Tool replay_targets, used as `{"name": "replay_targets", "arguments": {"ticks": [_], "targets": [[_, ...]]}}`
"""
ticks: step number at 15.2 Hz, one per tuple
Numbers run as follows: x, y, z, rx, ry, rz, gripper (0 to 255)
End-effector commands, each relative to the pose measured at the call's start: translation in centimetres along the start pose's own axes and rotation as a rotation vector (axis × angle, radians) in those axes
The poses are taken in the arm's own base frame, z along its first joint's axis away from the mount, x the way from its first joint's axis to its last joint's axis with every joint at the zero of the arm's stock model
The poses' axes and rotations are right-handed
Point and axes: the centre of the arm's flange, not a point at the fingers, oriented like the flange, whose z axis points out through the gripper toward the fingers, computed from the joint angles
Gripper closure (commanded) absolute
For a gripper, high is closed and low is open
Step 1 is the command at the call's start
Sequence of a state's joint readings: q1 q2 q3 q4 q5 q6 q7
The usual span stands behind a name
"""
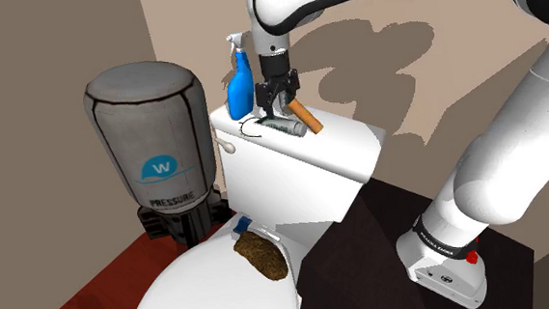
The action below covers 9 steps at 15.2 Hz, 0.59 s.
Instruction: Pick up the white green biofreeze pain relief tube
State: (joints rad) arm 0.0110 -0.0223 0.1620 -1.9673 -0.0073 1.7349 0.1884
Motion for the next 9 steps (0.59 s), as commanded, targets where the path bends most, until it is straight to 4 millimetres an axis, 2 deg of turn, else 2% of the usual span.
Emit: {"name": "replay_targets", "arguments": {"ticks": [1, 5, 7, 8, 9], "targets": [[0.4, -0.1, 1.7, -0.002, -0.022, 0.004, 0], [0.8, -0.2, 3.7, -0.002, -0.022, 0.004, 0], [0.9, -0.3, 4.0, -0.002, -0.022, 0.004, 0], [0.9, -0.3, 4.0, -0.002, -0.022, 0.004, 255], [0.9, -0.3, 4.0, -0.002, -0.022, 0.004, 255]]}}
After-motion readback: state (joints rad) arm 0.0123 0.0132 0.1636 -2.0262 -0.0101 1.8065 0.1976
